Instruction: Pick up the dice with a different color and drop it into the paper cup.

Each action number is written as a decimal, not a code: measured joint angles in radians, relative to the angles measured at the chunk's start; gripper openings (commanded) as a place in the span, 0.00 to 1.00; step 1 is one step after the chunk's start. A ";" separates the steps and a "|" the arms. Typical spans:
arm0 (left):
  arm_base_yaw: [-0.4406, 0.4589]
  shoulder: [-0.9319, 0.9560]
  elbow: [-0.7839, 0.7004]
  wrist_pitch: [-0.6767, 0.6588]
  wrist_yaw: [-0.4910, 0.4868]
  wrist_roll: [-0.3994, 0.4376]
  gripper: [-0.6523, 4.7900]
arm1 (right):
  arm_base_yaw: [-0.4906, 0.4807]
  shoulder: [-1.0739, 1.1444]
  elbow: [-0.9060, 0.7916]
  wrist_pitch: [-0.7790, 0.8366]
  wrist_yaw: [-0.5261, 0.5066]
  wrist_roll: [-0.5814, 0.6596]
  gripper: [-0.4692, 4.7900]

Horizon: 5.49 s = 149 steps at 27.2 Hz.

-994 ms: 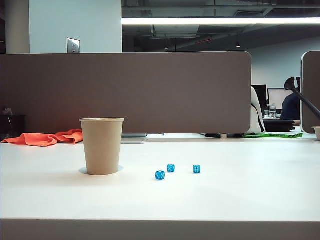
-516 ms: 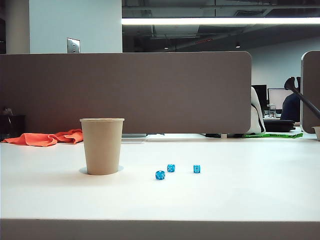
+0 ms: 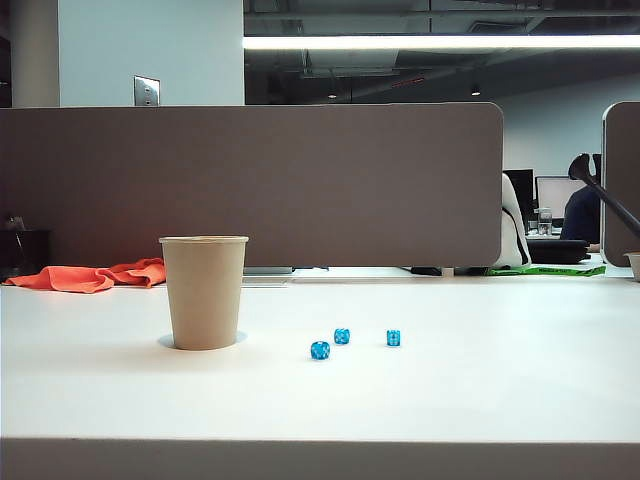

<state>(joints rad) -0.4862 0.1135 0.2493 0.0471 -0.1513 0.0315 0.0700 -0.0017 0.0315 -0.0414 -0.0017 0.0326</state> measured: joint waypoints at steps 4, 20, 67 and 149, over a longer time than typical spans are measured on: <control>0.000 0.000 -0.010 -0.006 0.013 0.078 0.11 | 0.000 0.000 -0.010 0.047 0.000 0.007 0.09; 0.000 0.001 -0.159 0.033 0.187 0.061 0.11 | 0.000 0.000 -0.024 0.068 -0.025 0.013 0.09; 0.486 0.001 -0.245 0.101 0.387 -0.032 0.11 | 0.001 0.000 -0.024 0.044 -0.127 -0.031 0.09; 0.484 -0.109 -0.245 0.069 0.260 -0.029 0.11 | -0.133 0.000 -0.024 0.134 -0.107 -0.006 0.09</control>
<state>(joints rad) -0.0021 0.0048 0.0044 0.1158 0.1085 0.0029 -0.0628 -0.0017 0.0074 0.0921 -0.1089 0.0265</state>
